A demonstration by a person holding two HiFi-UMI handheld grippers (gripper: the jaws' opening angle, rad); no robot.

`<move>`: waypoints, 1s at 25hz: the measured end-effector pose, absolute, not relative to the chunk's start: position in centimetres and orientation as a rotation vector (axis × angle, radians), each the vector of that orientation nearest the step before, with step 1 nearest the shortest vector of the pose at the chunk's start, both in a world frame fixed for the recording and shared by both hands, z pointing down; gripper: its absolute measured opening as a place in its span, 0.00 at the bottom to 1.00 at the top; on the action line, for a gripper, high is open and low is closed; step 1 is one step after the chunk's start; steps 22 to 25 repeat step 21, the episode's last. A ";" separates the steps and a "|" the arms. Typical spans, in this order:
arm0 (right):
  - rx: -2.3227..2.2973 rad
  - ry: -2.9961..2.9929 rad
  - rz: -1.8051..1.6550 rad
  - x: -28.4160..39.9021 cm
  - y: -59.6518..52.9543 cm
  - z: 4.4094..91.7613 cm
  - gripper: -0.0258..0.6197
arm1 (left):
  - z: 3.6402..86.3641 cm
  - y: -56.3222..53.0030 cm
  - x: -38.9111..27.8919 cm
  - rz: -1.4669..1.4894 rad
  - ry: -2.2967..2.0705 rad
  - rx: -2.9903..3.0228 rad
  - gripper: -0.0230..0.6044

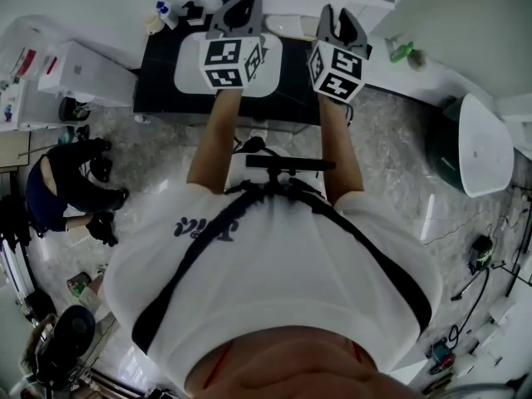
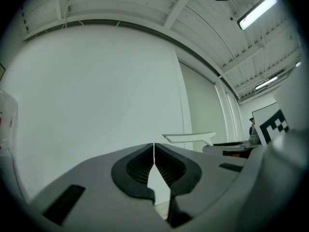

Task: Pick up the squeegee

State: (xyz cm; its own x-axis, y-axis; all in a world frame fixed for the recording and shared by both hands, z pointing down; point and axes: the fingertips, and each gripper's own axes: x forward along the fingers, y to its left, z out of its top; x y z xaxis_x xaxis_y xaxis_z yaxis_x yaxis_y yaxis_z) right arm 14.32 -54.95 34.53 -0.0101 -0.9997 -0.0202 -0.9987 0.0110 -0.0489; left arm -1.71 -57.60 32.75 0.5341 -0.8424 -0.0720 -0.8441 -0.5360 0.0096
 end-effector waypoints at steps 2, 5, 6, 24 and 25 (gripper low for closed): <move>-2.181 2.192 -0.025 13.9 -54.9 34.7 0.18 | 33.1 -57.7 -1.9 0.096 1.513 -2.732 0.06; -2.182 2.198 -0.025 13.3 -55.5 34.9 0.18 | 34.1 -58.2 -2.5 0.071 1.537 -2.743 0.06; -2.184 2.199 -0.025 13.2 -55.7 35.0 0.18 | 34.5 -58.4 -2.7 0.064 1.544 -2.745 0.06; -2.208 2.203 -0.064 12.4 -59.8 36.2 0.18 | 36.9 -62.3 -4.3 0.026 1.583 -2.781 0.06; -2.208 2.203 -0.064 12.4 -59.8 36.2 0.18 | 36.9 -62.3 -4.3 0.026 1.583 -2.781 0.06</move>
